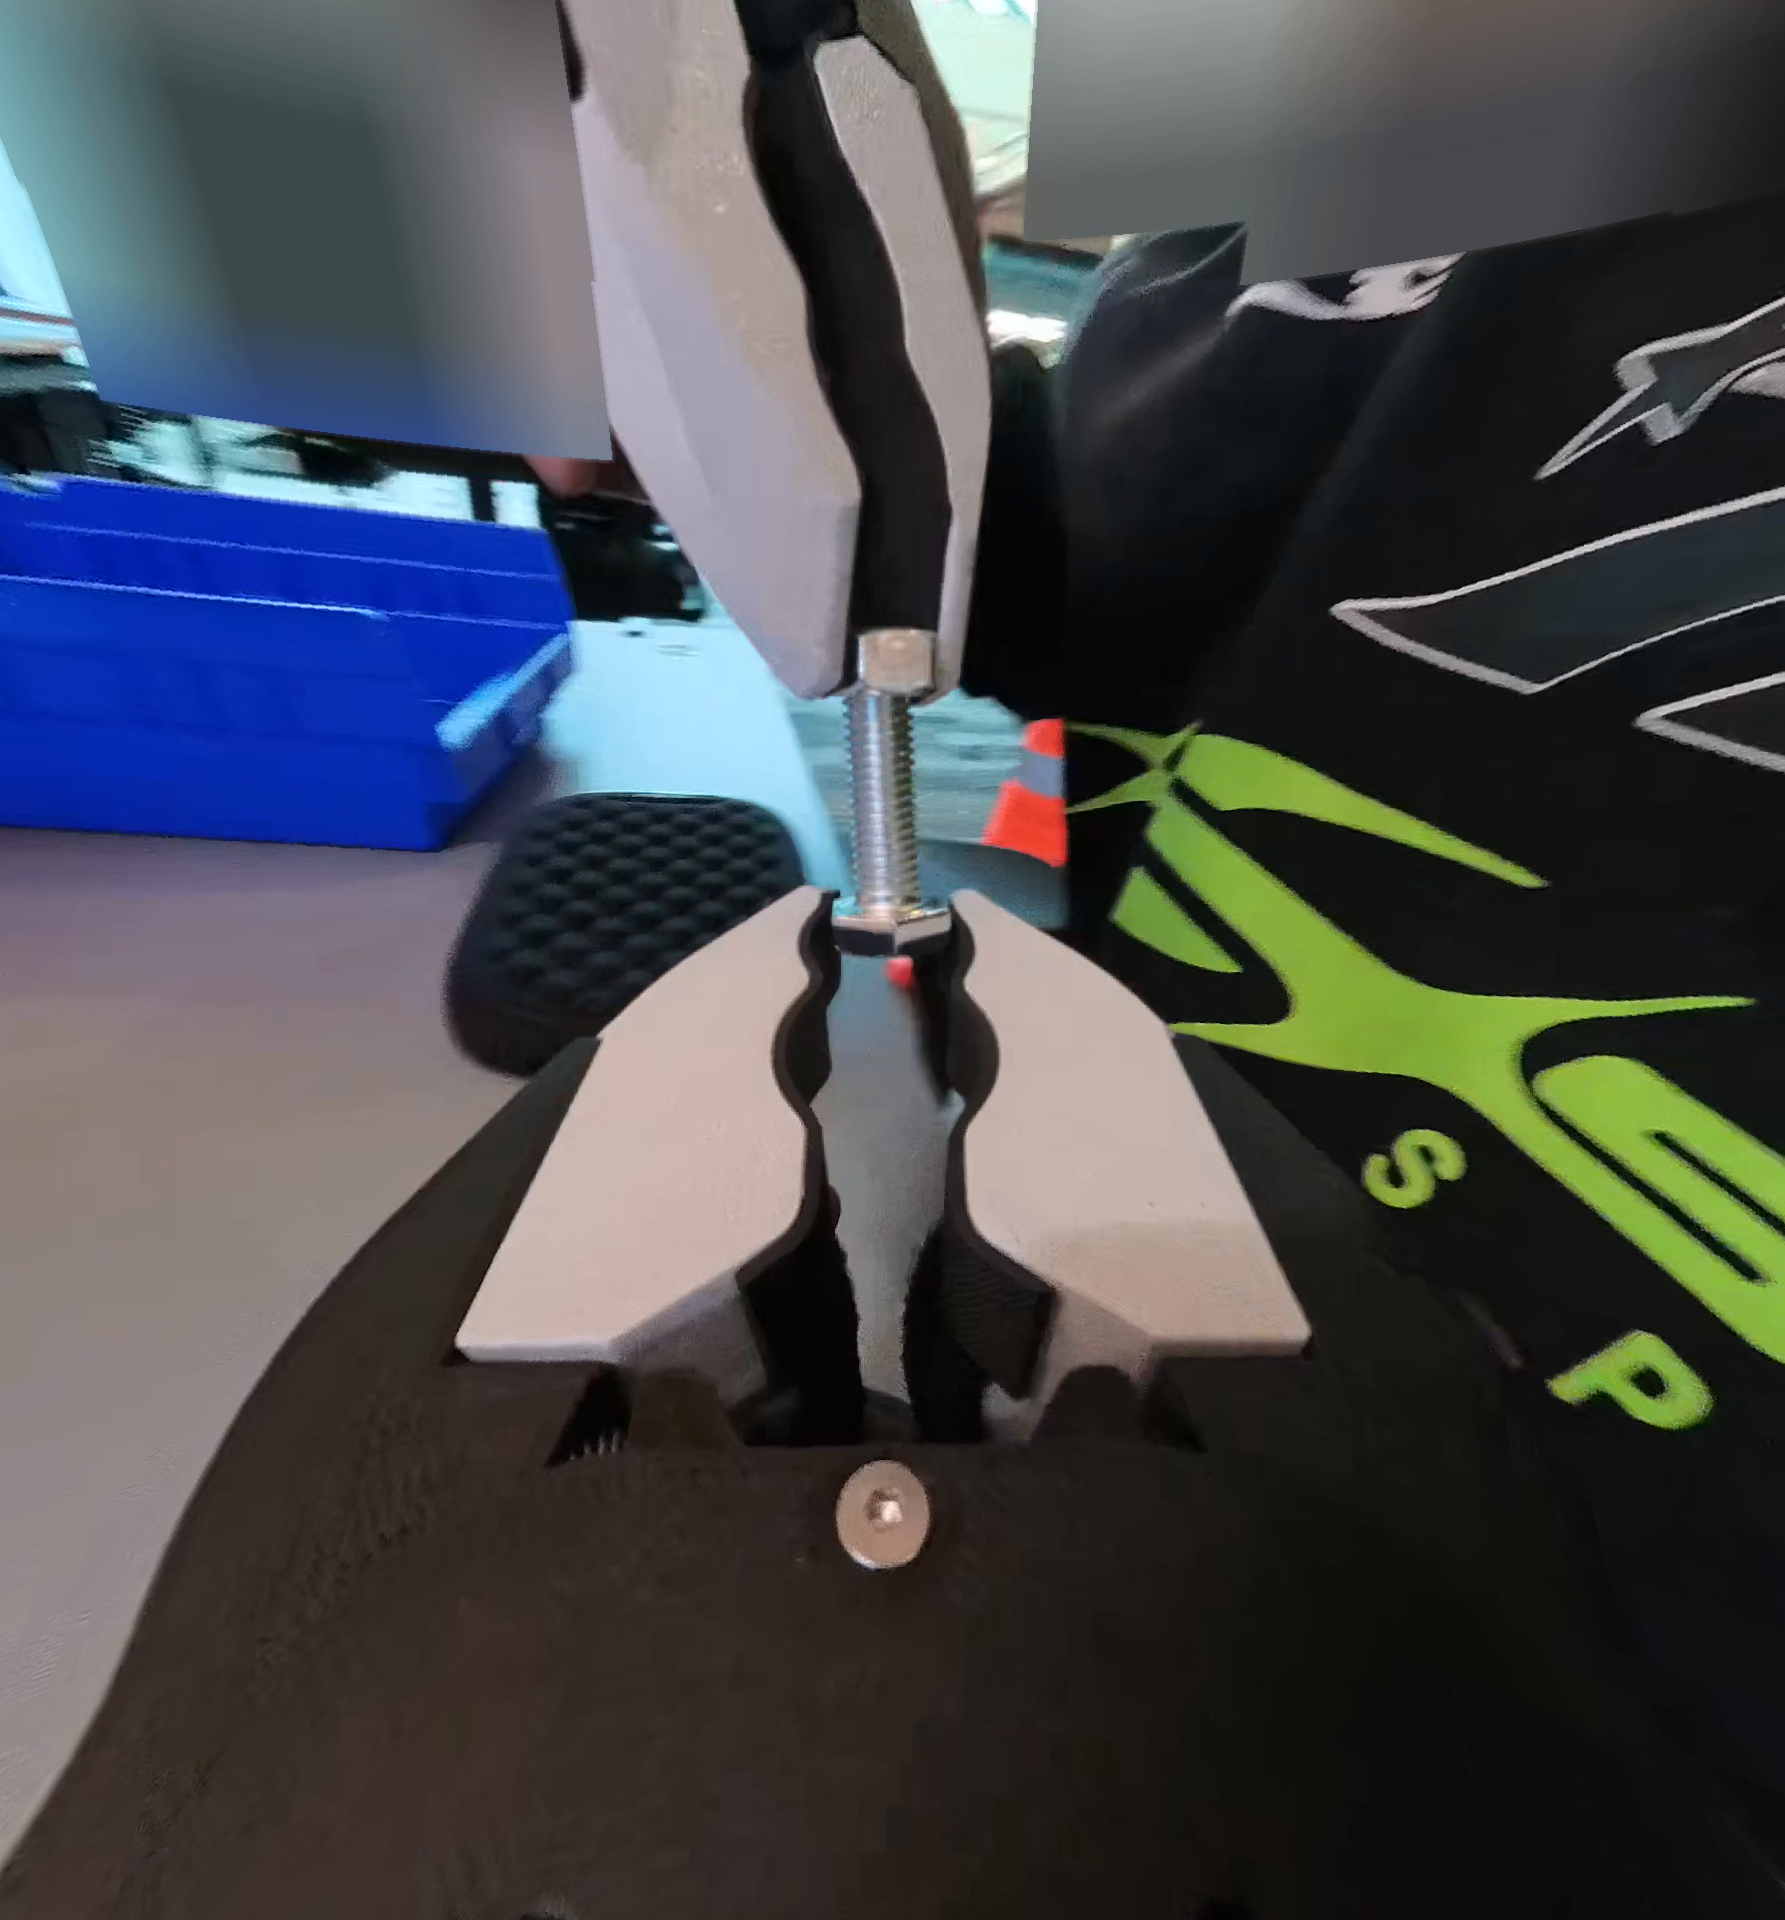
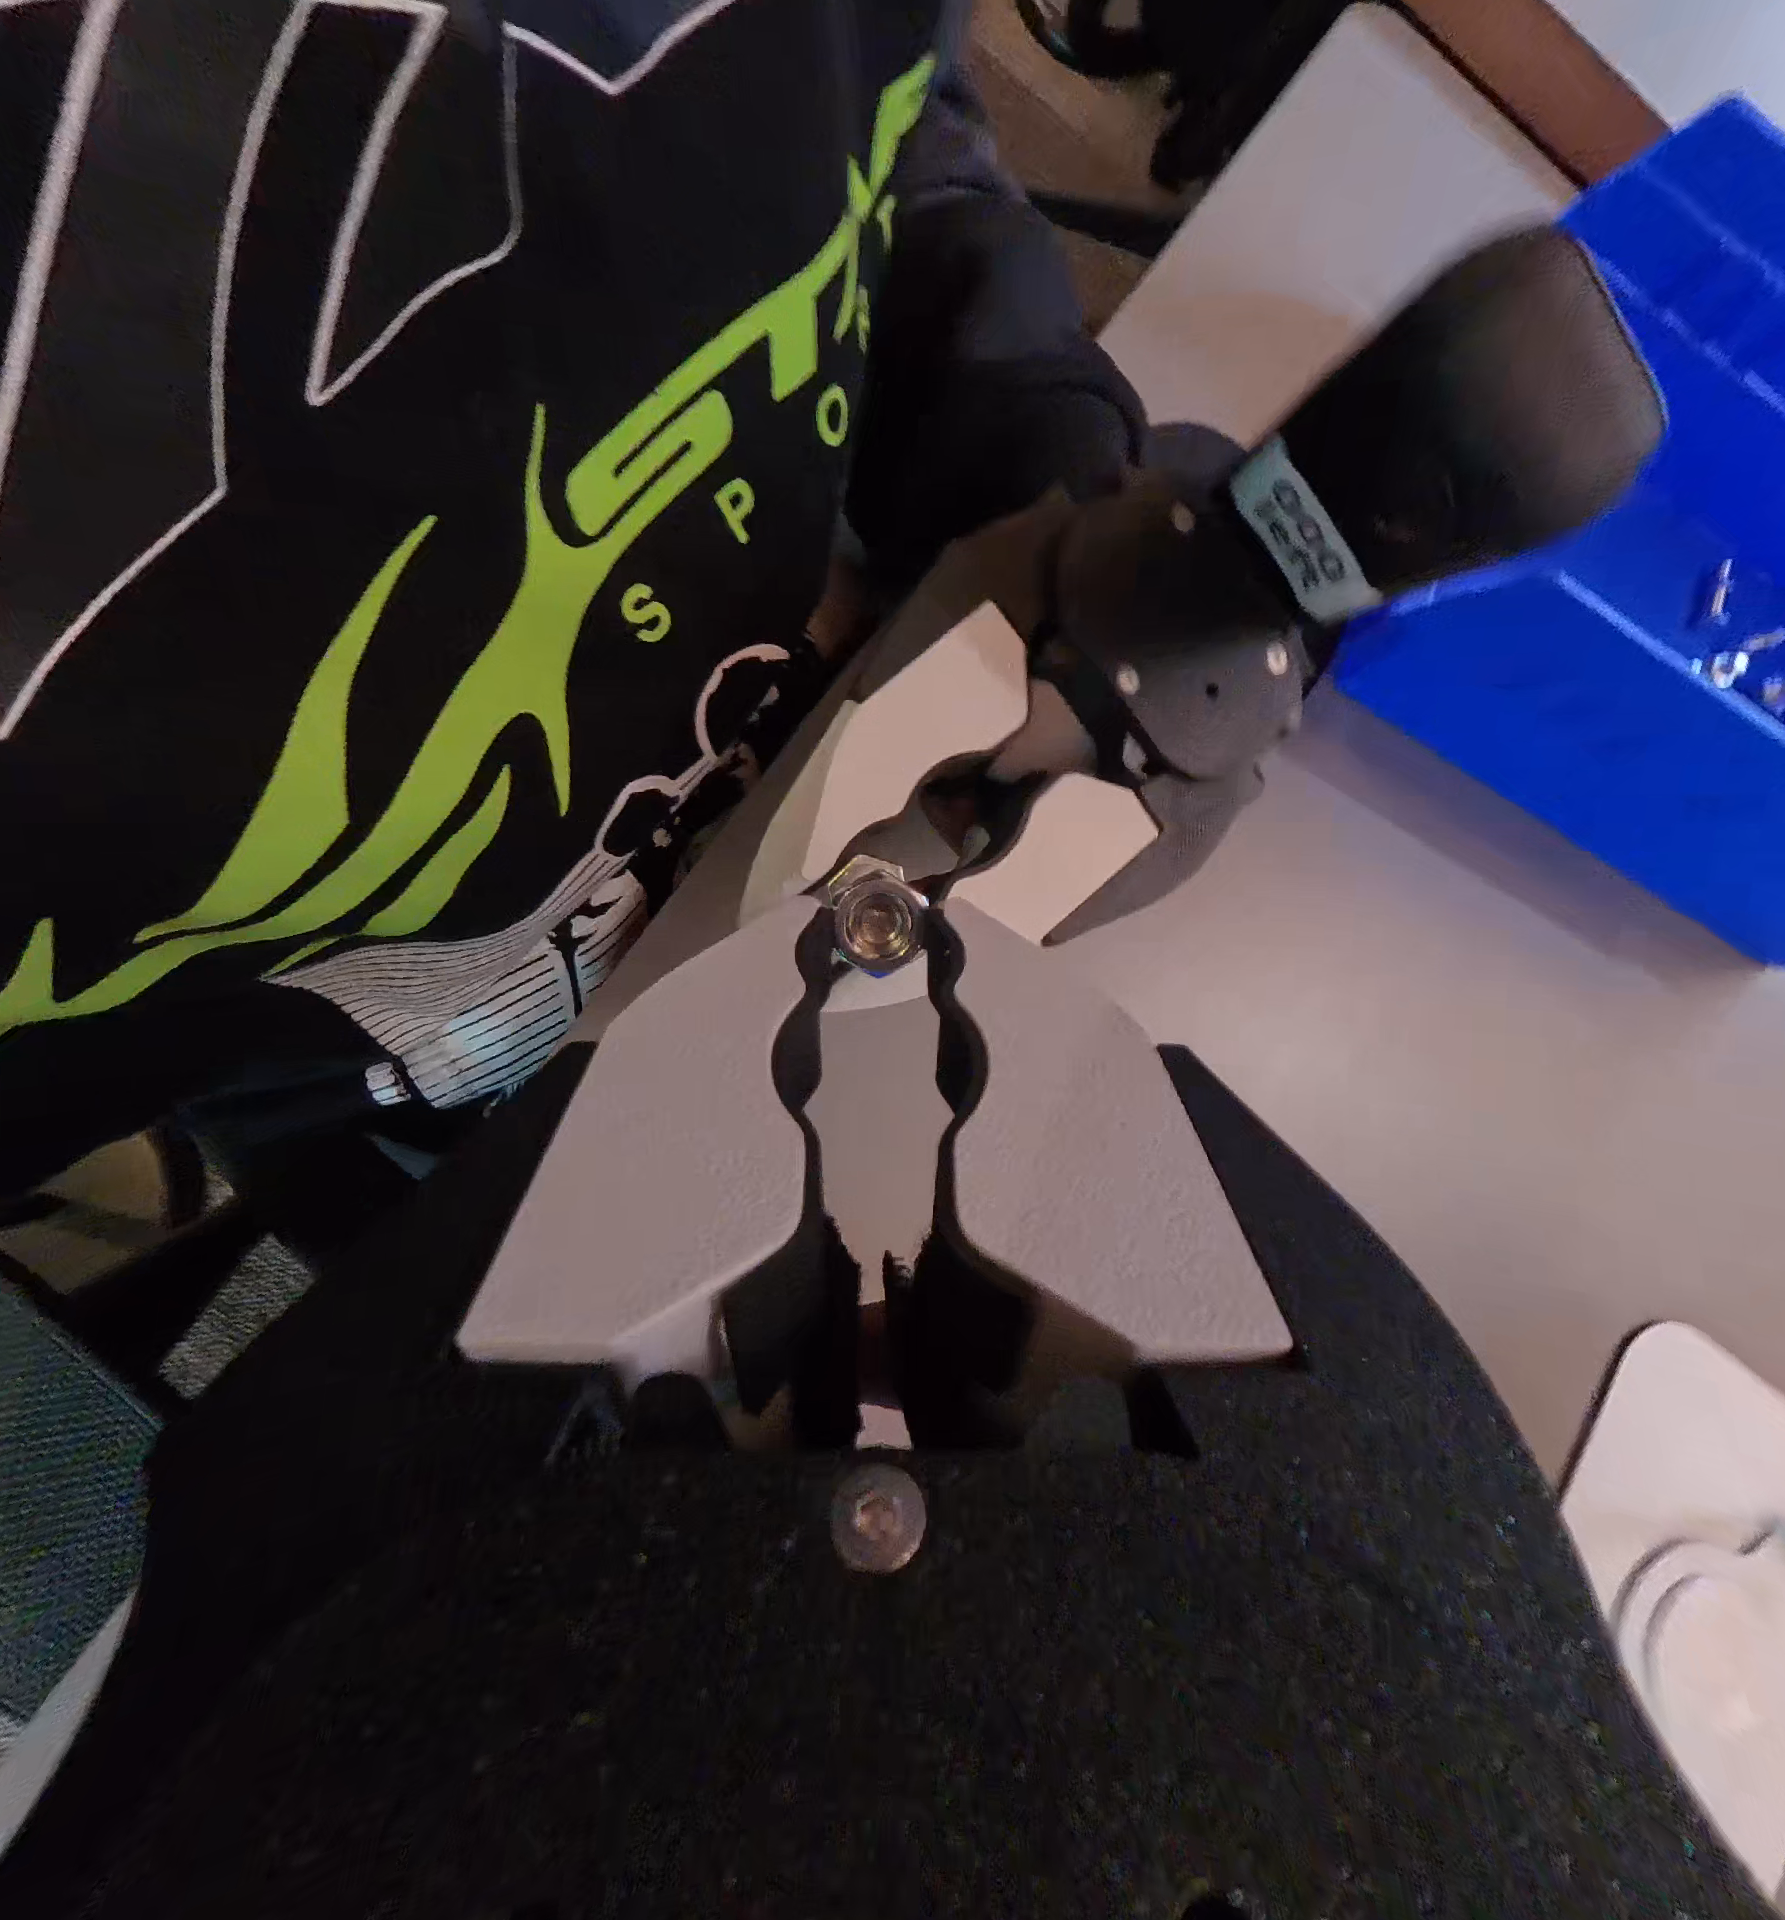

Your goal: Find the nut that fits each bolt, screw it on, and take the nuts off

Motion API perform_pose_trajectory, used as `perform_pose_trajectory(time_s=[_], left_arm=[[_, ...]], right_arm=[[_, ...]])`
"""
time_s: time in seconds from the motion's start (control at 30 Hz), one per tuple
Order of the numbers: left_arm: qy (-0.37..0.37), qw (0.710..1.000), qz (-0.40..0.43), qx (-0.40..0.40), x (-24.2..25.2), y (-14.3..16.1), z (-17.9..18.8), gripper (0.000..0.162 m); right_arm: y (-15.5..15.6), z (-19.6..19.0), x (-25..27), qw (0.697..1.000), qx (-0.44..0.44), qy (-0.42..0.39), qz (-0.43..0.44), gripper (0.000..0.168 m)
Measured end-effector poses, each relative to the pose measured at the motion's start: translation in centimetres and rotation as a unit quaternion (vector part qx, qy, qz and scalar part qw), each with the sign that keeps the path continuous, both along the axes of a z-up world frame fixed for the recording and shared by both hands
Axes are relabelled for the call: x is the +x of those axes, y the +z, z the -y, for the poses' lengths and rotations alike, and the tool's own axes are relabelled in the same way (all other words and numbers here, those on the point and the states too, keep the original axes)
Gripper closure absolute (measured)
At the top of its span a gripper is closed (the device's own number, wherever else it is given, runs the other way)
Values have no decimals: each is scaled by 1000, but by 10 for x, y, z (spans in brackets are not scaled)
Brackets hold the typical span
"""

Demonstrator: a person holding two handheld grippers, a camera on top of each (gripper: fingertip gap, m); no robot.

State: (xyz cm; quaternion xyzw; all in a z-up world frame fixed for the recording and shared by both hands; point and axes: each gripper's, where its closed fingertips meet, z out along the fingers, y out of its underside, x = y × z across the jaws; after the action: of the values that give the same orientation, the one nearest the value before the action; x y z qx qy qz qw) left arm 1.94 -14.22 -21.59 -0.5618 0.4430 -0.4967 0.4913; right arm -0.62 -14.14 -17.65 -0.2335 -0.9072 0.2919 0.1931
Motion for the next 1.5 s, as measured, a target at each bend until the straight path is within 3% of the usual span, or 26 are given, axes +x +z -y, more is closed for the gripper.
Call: perform_pose_trajectory(time_s=[0.2, 0.33, 0.47, 0.53, 0.63, 0.8, 0.97, 1.1, 1.27, 1.5], left_arm=[[-161, 969, 97, -159, -2, 21, 31, 144], [-183, 956, 124, -191, -4, 26, 34, 144], [-78, 981, 126, -125, -9, 29, 10, 144], [25, 990, 120, -65, -18, 29, -12, 144], [176, 981, 82, 17, -38, 24, -43, 144], [251, 963, 79, 57, -54, 26, -53, 144], [269, 958, 85, 56, -60, 26, -56, 144], [274, 957, 86, 50, -62, 25, -59, 144], [278, 956, 82, 49, -62, 23, -60, 144], [274, 958, 72, 48, -60, 20, -61, 144]], right_arm=[[16, 13, 0, 995, 10, 58, -84, 151], [39, 16, 0, 988, -20, 58, -142, 151], [51, -18, 3, 987, -24, -43, -153, 151], [52, -57, 10, 979, -8, -148, -142, 151], [46, -125, 37, 943, -3, -314, -110, 151], [12, -208, 99, 873, -20, -483, -62, 151], [-19, -251, 155, 810, -27, -584, -38, 151], [-63, -270, 191, 763, -39, -645, 28, 150], [-116, -273, 212, 733, -51, -668, 118, 150], [-145, -271, 222, 721, -52, -666, 186, 150]])
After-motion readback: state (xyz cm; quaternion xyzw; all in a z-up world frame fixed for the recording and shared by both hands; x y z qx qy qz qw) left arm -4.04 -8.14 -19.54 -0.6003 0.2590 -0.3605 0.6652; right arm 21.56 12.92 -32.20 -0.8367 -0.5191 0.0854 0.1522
